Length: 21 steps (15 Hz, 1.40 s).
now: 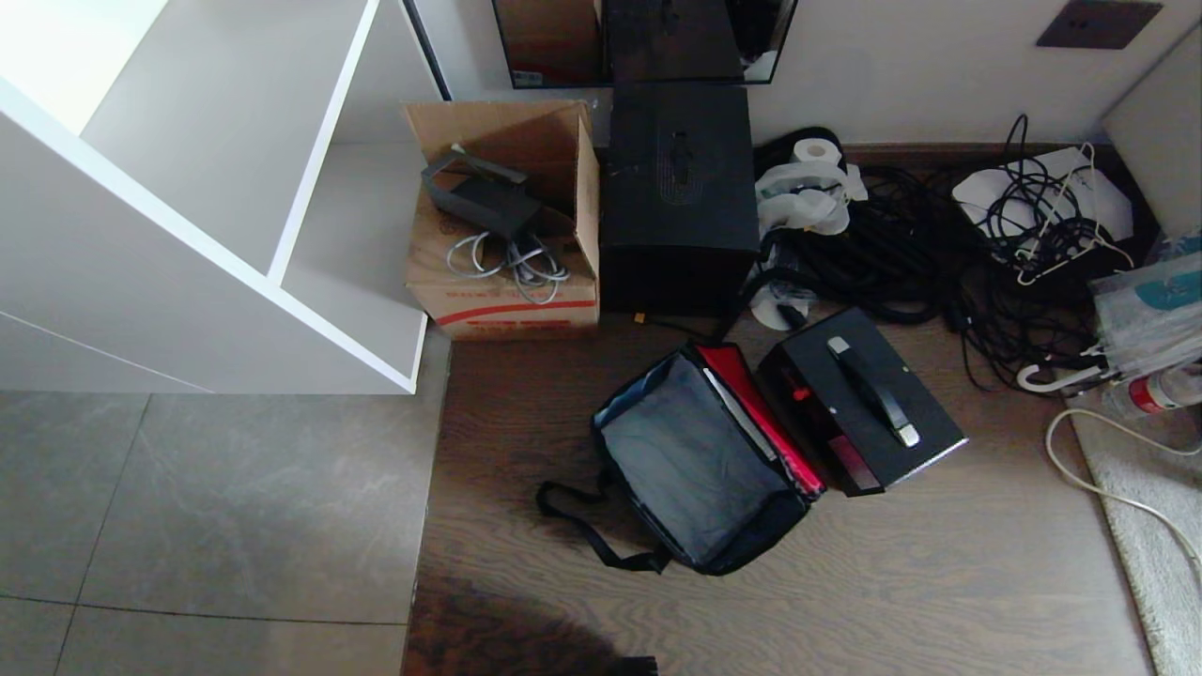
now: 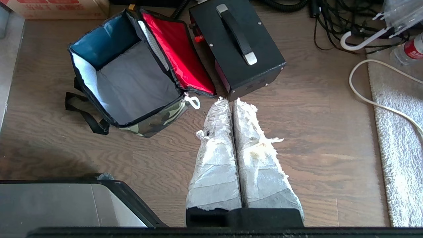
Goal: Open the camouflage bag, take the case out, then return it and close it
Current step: Grip the handle again
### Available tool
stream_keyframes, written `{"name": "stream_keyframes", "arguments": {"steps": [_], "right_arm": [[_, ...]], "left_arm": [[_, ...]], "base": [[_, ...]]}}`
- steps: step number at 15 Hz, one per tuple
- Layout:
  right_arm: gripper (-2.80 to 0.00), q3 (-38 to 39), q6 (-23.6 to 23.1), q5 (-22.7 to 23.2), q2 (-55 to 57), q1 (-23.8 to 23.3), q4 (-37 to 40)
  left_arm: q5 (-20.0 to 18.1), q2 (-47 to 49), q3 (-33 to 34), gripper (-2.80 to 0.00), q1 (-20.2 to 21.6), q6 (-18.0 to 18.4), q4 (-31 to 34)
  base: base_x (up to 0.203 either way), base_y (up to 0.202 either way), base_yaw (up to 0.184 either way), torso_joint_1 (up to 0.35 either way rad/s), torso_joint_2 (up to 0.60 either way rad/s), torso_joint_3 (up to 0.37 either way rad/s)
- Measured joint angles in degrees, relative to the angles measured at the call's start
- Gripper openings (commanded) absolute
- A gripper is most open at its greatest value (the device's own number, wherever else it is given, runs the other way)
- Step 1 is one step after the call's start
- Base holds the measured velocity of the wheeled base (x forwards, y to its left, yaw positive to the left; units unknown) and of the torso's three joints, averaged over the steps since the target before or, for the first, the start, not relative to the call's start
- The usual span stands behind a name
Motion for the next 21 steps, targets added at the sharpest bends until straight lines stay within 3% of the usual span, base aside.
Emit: {"name": "stream_keyframes", "arguments": {"steps": [21], "right_arm": [[-2.80,0.0,0.0,0.0,0.0,0.0,0.0]], "left_arm": [[0.0,0.0,0.0,-2.80,0.0,0.0,0.0]], "base": [[0.000,0.000,0.000,0.000,0.00,0.000]]}}
